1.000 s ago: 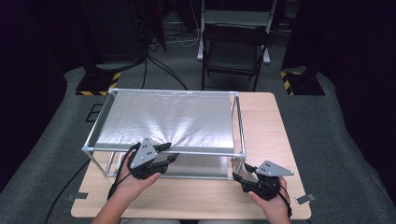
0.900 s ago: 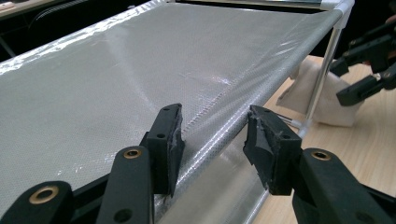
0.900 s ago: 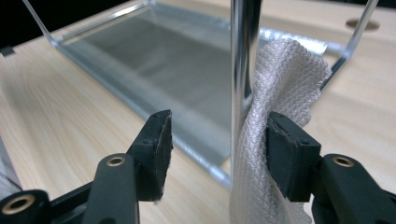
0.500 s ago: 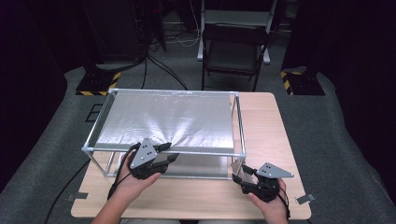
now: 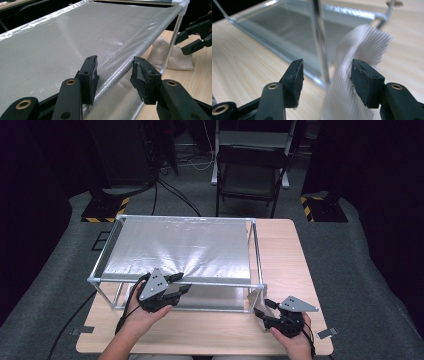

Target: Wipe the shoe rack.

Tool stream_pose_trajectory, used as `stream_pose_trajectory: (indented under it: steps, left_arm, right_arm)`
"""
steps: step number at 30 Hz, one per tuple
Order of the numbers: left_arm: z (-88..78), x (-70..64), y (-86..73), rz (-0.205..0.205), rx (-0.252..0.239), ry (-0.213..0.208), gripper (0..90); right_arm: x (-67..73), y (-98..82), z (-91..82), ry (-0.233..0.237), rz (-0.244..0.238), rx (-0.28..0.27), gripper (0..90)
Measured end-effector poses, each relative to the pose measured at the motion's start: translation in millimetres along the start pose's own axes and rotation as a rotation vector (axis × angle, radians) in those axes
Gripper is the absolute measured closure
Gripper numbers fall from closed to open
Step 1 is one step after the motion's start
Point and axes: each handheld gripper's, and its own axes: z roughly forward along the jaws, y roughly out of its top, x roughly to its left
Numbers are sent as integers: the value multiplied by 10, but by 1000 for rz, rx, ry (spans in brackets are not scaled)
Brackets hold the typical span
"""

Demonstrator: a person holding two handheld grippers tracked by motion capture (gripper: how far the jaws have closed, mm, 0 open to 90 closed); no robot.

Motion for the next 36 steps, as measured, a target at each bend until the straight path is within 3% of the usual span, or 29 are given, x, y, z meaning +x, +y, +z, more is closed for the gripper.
stream_pose_trajectory:
  steps: [5,9,11,15,19,26,27,30,31,34,36]
  left_arm:
    - [2,1,1,-2,0,0,552]
    - [2,3,1,-3,0,-3,552]
    - [5,5,1,-4,-2,-5,552]
    - [4,3,1,-2,0,-2,552]
    - [3,4,-1,-2,-2,-4,552]
    - [10,9,1,-1,-1,-4,552]
    - [10,9,1,-2,-1,-4,552]
    - [11,12,2,3,0,-5,552]
    - [10,12,3,3,1,-5,552]
    - [9,12,4,3,1,-5,552]
    - [10,12,4,4,2,-5,552]
  right_arm:
    - [-93,-174,29,-46,20,75,430]
    - [-140,-260,29,-27,47,81,431]
    - [-155,-274,6,-24,37,75,454]
    - [-253,-269,-48,-75,43,61,540]
    - [-376,-309,-22,-99,43,113,636]
    - [-376,-369,111,-115,3,163,697]
    - [-376,-370,115,-107,-19,165,719]
    - [-332,-379,124,-66,-9,162,821]
    - [-319,-378,114,-45,-25,174,837]
    - [-247,-353,102,-16,-18,177,847]
    - [-200,-325,65,24,-1,140,849]
